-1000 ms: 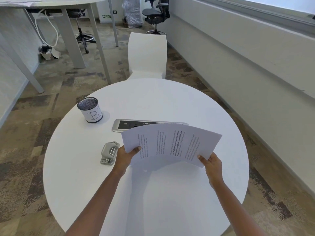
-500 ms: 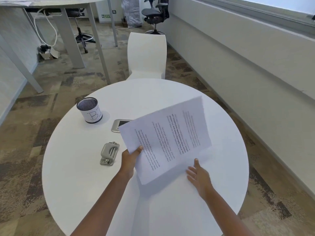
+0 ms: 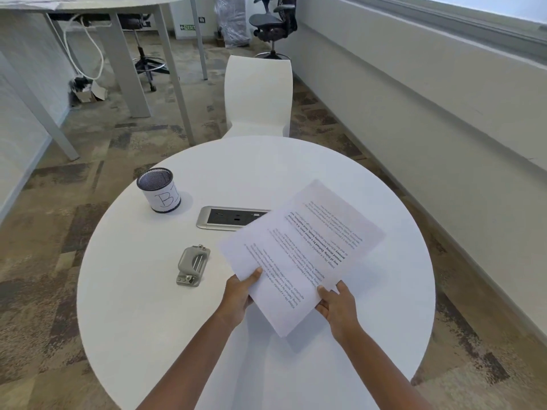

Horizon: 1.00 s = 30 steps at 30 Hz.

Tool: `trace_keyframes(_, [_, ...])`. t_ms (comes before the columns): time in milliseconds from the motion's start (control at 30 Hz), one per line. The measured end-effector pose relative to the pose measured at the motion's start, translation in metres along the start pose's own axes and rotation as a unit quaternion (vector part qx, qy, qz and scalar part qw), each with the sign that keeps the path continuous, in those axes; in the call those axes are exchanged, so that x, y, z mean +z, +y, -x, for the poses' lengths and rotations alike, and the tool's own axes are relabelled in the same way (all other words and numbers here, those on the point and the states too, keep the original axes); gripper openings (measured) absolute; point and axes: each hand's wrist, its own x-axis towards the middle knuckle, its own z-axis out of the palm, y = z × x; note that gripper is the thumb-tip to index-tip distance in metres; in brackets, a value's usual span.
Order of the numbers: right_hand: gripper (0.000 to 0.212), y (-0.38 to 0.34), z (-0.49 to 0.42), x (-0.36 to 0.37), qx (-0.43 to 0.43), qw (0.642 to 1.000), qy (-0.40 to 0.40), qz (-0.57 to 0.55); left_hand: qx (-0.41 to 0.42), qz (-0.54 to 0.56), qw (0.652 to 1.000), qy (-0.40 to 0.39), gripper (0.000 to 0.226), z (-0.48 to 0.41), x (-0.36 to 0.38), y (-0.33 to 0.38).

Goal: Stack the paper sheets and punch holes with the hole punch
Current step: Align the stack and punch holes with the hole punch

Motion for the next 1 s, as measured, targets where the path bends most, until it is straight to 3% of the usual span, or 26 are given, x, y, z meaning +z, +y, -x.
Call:
trace_keyframes(167, [0.023,-0.005,-0.006,-0.02,-0.05,0.995,0.024,0.08,0.002,-0.006,1.0,0.011,0.037,-0.009,-0.029,0.017])
trace_keyframes(367, [0.025,-0.013,-0.009,-0.029,-0.121,0.973,-0.023,0.197,0.048,-0.173,0.984,-0.025,0.03,-0.017,-0.033,0.04])
trace_keyframes(467, [0.026,-0.022,-0.006,-0.018,-0.185,0.951,-0.017,0.248,0.116,-0.232,0.966,-0.006,0.025,-0.021,-0.016,0.046])
trace_keyframes(567, [0.029,-0.035,-0.003,-0.007,-0.253,0.935,0.005,0.248,0.2,-0.211,0.957,0.021,0.019,-0.022,-0.002,0.056])
trace_keyframes(667, [0.011,-0.045,-0.002,-0.002,-0.307,0.923,0.028,0.231,0.253,-0.179,0.951,-0.001,0.021,-0.022,0.006,0.065])
trace_keyframes(1000, [0.024,-0.046,-0.002,-0.005,-0.319,0.922,0.021,0.221,0.283,-0.171,0.944,-0.011,0.033,-0.022,0.003,0.057])
